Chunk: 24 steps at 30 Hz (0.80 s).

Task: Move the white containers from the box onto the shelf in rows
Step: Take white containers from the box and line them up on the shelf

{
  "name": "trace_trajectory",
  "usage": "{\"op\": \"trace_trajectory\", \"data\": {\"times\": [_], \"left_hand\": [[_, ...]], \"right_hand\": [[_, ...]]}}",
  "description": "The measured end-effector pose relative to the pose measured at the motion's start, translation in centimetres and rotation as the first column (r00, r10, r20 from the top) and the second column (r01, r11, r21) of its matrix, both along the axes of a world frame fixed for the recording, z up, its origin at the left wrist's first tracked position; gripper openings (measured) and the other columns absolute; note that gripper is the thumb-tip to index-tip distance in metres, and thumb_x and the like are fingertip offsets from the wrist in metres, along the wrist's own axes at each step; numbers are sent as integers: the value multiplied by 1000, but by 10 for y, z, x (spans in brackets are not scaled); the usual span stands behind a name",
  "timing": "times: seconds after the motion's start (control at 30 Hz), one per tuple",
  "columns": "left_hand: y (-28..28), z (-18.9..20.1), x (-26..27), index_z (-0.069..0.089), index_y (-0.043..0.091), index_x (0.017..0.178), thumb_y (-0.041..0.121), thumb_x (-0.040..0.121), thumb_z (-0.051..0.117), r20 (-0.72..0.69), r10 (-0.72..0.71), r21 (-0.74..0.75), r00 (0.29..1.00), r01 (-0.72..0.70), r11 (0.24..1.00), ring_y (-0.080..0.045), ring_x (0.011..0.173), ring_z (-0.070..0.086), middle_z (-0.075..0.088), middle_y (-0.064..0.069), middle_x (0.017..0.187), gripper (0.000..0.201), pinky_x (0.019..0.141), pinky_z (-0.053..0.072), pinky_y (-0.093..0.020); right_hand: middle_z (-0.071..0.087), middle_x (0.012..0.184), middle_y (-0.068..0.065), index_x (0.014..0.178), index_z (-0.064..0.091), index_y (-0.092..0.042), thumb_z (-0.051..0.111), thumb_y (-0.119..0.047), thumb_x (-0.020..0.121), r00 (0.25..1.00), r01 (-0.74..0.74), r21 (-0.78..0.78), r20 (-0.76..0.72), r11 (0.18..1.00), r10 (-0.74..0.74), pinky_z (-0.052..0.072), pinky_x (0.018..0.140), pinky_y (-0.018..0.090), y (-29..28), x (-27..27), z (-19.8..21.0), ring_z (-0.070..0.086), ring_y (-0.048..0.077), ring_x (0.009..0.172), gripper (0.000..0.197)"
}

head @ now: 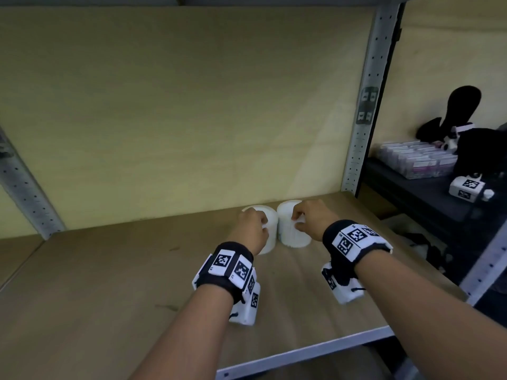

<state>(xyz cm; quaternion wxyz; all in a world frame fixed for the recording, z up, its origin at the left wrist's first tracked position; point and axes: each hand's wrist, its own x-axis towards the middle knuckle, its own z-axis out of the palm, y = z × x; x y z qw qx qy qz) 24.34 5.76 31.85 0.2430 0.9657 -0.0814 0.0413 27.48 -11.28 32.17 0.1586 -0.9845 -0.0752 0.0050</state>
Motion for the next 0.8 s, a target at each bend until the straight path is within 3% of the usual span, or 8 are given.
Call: {"op": "trace_trajectory", "data": {"times": [0.17, 0.33, 0.63, 0.8], "left_hand": [[-2, -7, 36, 59, 8, 124, 14, 94, 51, 25, -7, -15, 1000, 8, 1000, -25, 122, 49, 54, -9, 131, 31, 99, 43, -34], [-6, -15, 69, 61, 7, 122, 13, 93, 52, 63, -3, -43, 998, 5, 999, -26, 121, 48, 57, -10, 127, 31, 100, 43, -35], [-8, -20, 116, 62, 7, 120, 13, 92, 55, 89, -6, -102, 996, 15, 995, -24, 118, 52, 59, -10, 125, 30, 96, 41, -28], [-12, -21, 126, 66, 2, 108, 11, 87, 58, 126, 8, -109, 992, 6, 994, -27, 108, 56, 63, -13, 114, 24, 87, 44, -30]], "right_hand": [[58, 126, 12, 116, 64, -7, 54, -7, 90, 998, 22, -12, 53, 1000, -22, 44, 96, 31, 4, 32, -3, 53, 28, 117, 28], [59, 125, 10, 119, 63, -8, 51, -7, 91, 996, 45, -38, 76, 998, -42, 44, 92, 30, 2, 58, -5, 55, 27, 115, 30], [59, 125, 9, 120, 62, -11, 49, -9, 93, 990, 92, -42, 114, 995, -87, 44, 91, 31, 3, 94, -7, 55, 28, 114, 30], [60, 123, 10, 118, 62, -10, 51, -10, 92, 986, 92, -60, 147, 994, -82, 45, 89, 32, 3, 101, -9, 56, 29, 113, 28]]}}
